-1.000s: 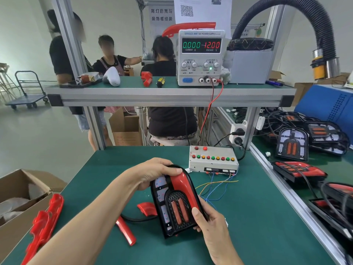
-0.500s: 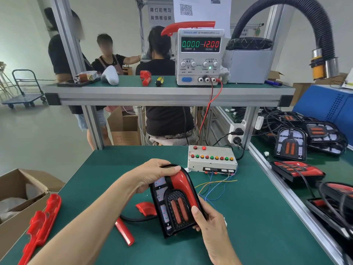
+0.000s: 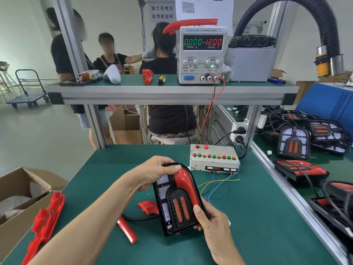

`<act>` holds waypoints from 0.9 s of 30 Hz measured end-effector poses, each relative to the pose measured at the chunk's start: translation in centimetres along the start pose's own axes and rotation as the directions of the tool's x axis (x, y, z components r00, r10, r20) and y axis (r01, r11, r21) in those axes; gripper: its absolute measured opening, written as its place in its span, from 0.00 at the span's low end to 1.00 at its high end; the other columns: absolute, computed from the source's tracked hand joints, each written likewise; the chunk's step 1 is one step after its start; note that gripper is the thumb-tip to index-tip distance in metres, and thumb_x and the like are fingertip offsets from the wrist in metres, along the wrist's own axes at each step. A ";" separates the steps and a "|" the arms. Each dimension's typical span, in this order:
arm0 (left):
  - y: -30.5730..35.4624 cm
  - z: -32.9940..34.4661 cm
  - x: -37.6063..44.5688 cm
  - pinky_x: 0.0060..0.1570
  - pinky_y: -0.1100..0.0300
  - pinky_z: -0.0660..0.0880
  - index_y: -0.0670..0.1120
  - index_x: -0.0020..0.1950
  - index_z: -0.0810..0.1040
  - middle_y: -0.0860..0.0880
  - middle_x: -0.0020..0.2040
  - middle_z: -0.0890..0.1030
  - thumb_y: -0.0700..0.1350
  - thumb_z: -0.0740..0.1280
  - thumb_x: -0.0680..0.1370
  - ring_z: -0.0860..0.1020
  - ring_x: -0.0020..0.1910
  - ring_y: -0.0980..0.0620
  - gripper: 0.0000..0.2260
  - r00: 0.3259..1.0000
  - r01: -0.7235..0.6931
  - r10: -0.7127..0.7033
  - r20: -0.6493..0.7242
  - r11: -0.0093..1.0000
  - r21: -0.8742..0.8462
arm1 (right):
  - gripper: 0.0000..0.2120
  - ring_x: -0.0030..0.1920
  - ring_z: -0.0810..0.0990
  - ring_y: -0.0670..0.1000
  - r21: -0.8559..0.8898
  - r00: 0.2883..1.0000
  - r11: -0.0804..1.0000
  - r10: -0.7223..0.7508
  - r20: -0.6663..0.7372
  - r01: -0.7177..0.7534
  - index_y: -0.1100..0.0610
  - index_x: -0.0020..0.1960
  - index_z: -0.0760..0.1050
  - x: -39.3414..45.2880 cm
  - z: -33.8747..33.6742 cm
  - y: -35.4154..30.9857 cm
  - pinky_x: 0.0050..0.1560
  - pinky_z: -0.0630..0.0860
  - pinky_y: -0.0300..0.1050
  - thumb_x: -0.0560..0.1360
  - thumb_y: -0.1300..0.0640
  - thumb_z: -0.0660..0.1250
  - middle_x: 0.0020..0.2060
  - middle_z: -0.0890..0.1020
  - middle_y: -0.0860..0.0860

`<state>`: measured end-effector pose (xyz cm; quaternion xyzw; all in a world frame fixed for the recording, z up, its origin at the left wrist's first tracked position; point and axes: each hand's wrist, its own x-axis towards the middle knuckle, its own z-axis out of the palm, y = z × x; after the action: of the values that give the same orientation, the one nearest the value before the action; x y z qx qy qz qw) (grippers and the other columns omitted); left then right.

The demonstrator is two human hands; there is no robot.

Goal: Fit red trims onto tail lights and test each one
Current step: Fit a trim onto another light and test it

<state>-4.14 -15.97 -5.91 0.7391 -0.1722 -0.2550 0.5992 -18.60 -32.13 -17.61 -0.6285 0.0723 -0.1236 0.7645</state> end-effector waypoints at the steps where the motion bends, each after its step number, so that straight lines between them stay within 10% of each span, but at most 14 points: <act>1: 0.0 -0.1 0.0 0.47 0.59 0.78 0.42 0.50 0.82 0.46 0.44 0.84 0.44 0.70 0.80 0.81 0.41 0.52 0.06 1.000 0.007 -0.007 0.003 1.000 0.015 | 0.16 0.32 0.74 0.46 0.001 1.000 1.000 -0.002 -0.006 0.002 0.43 0.59 0.85 0.0 0.0 0.0 0.33 0.75 0.37 0.72 0.49 0.72 0.39 0.86 0.50; 9: 0.1 -0.7 0.5 0.62 0.46 0.76 0.36 0.55 0.81 0.43 0.47 0.84 0.46 0.73 0.78 0.80 0.47 0.47 0.13 0.999 0.037 -0.032 -0.044 0.993 0.115 | 0.18 0.35 0.78 0.48 0.000 0.999 1.000 0.001 0.050 -0.001 0.52 0.64 0.81 0.1 -0.1 -0.1 0.36 0.78 0.41 0.75 0.56 0.71 0.44 0.88 0.53; 20: -0.4 -0.4 0.8 0.57 0.51 0.79 0.40 0.54 0.82 0.45 0.46 0.85 0.44 0.75 0.77 0.83 0.46 0.49 0.10 0.999 0.021 -0.017 -0.043 0.997 0.080 | 0.16 0.33 0.75 0.48 -0.026 0.997 0.998 -0.056 0.048 0.058 0.51 0.64 0.80 0.2 -0.4 0.6 0.34 0.76 0.39 0.79 0.65 0.67 0.43 0.88 0.55; 27: -0.9 -0.9 -1.6 0.59 0.64 0.73 0.54 0.56 0.83 0.56 0.54 0.85 0.53 0.67 0.81 0.80 0.56 0.62 0.08 0.858 -0.228 0.232 -0.459 0.971 0.065 | 0.14 0.30 0.79 0.49 0.007 0.997 0.999 -0.041 -0.061 0.042 0.49 0.61 0.81 1.1 -0.8 2.0 0.33 0.78 0.38 0.81 0.63 0.66 0.40 0.87 0.55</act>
<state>-4.96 -14.19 -6.34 0.7552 -0.1123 0.0028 0.6459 -17.60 -32.84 -19.67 -0.6228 0.0822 -0.1588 0.7617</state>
